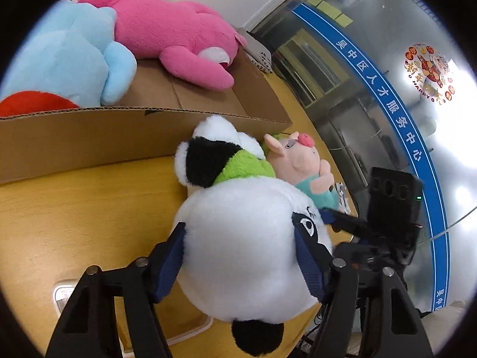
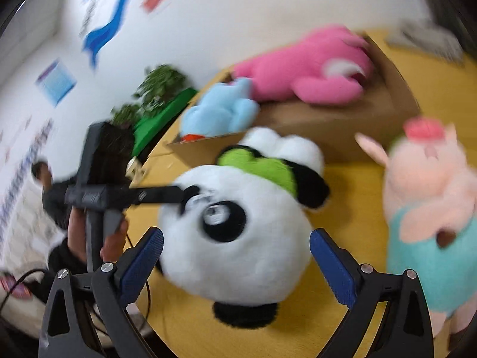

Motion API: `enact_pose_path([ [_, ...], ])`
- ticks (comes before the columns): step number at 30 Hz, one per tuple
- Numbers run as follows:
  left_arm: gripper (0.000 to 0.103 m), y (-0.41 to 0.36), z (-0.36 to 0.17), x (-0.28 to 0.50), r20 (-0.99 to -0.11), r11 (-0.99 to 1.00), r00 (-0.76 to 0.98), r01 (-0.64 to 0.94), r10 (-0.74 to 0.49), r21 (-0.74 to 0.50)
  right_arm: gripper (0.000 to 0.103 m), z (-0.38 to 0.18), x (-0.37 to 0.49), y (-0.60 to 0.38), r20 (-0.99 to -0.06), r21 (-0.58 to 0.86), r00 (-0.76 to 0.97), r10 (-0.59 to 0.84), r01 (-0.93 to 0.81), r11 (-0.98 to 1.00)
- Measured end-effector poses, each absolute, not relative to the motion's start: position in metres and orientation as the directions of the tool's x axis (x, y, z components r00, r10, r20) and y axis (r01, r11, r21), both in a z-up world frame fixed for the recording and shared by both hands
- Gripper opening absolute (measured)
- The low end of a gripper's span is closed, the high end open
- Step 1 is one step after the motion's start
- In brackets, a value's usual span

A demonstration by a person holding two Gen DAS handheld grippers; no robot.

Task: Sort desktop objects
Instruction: 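Lift the panda plush with both grippers and lower it into the box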

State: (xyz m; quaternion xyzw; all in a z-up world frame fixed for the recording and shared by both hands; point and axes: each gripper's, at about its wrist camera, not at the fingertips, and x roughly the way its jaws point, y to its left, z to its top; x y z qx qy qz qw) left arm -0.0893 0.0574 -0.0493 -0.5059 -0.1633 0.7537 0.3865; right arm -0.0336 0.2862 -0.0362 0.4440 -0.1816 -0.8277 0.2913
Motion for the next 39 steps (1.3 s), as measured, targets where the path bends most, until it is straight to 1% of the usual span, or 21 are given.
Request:
enact_pose_path([
  [1, 0.066, 0.058, -0.05, -0.088, -0.649, -0.661, -0.196, -0.421, 0.735, -0.621, 0.095, -0.046, -0.038, 0.286, -0.634, 0.581, -0.418, -0.65, 0.296, -0.758],
  [3, 0.061, 0.054, -0.052, -0.087, -0.66, -0.676, -0.207, -0.416, 0.722, -0.609, 0.094, -0.061, -0.043, 0.278, -0.624, 0.623, -0.397, -0.673, 0.268, -0.735],
  [4, 0.06, 0.048, -0.053, -0.086, -0.65, -0.67, -0.208, -0.4, 0.731, -0.625, 0.089, -0.06, -0.042, 0.275, -0.614, 0.623, -0.409, -0.675, 0.274, -0.733],
  [5, 0.057, 0.044, -0.054, -0.085, -0.641, -0.665, -0.21, -0.39, 0.738, -0.637, 0.083, -0.058, -0.04, 0.272, -0.603, 0.621, -0.423, -0.676, 0.283, -0.731],
  [8, 0.053, 0.037, -0.038, -0.074, -0.635, -0.675, -0.249, -0.396, 0.731, -0.622, 0.073, -0.045, -0.035, 0.266, -0.576, 0.601, -0.461, -0.675, 0.321, -0.732],
  [11, 0.053, 0.036, -0.006, -0.065, -0.618, -0.688, -0.314, -0.43, 0.721, -0.584, 0.071, -0.025, -0.031, 0.262, -0.534, 0.59, -0.496, -0.685, 0.362, -0.722],
  [14, 0.052, 0.034, 0.054, -0.067, -0.543, -0.67, -0.398, -0.515, 0.74, -0.535, 0.072, 0.019, -0.032, 0.267, -0.444, 0.553, -0.554, -0.704, 0.449, -0.702],
  [16, 0.052, 0.037, 0.087, -0.081, -0.524, -0.679, -0.439, -0.558, 0.729, -0.477, 0.072, 0.036, -0.054, 0.267, -0.423, 0.527, -0.566, -0.707, 0.482, -0.7],
  [19, 0.053, 0.038, 0.111, -0.122, -0.519, -0.702, -0.481, -0.571, 0.706, -0.426, 0.072, 0.061, -0.09, 0.266, -0.396, 0.485, -0.58, -0.711, 0.526, -0.699],
  [22, 0.052, 0.037, 0.105, -0.17, -0.548, -0.728, -0.488, -0.546, 0.679, -0.415, 0.072, 0.086, -0.126, 0.266, -0.369, 0.44, -0.593, -0.716, 0.567, -0.696],
  [23, 0.052, 0.036, 0.095, -0.188, -0.569, -0.738, -0.48, -0.525, 0.668, -0.424, 0.072, 0.082, -0.143, 0.266, -0.377, 0.447, -0.582, -0.72, 0.567, -0.692],
  [27, 0.052, 0.037, 0.042, -0.234, -0.659, -0.779, -0.429, -0.447, 0.618, -0.44, 0.072, 0.03, -0.201, 0.265, -0.439, 0.534, -0.524, -0.73, 0.501, -0.681],
  [29, 0.048, 0.04, 0.014, -0.247, -0.706, -0.8, -0.397, -0.416, 0.587, -0.431, 0.072, -0.001, -0.22, 0.261, -0.505, 0.551, -0.495, -0.706, 0.445, -0.706],
  [31, 0.048, 0.044, -0.011, -0.254, -0.737, -0.813, -0.37, -0.398, 0.566, -0.425, 0.072, -0.022, -0.231, 0.256, -0.573, 0.547, -0.463, -0.676, 0.399, -0.736],
  [33, 0.048, 0.046, -0.025, -0.257, -0.742, -0.808, -0.345, -0.386, 0.575, -0.446, 0.073, -0.031, -0.237, 0.255, -0.611, 0.538, -0.446, -0.654, 0.372, -0.756],
  [35, 0.048, 0.048, -0.031, -0.255, -0.75, -0.812, -0.347, -0.402, 0.563, -0.424, 0.077, -0.038, -0.242, 0.251, -0.669, 0.508, -0.409, -0.62, 0.358, -0.784],
  [36, 0.048, 0.049, -0.032, -0.253, -0.752, -0.814, -0.351, -0.411, 0.557, -0.411, 0.078, -0.04, -0.243, 0.25, -0.682, 0.506, -0.394, -0.616, 0.354, -0.786],
  [38, 0.048, 0.049, -0.033, -0.25, -0.755, -0.813, -0.352, -0.427, 0.553, -0.397, 0.085, -0.043, -0.246, 0.249, -0.702, 0.499, -0.371, -0.608, 0.353, -0.791],
  [39, 0.048, 0.048, -0.033, -0.25, -0.752, -0.81, -0.35, -0.427, 0.558, -0.402, 0.085, -0.043, -0.247, 0.248, -0.71, 0.492, -0.363, -0.603, 0.357, -0.794],
])
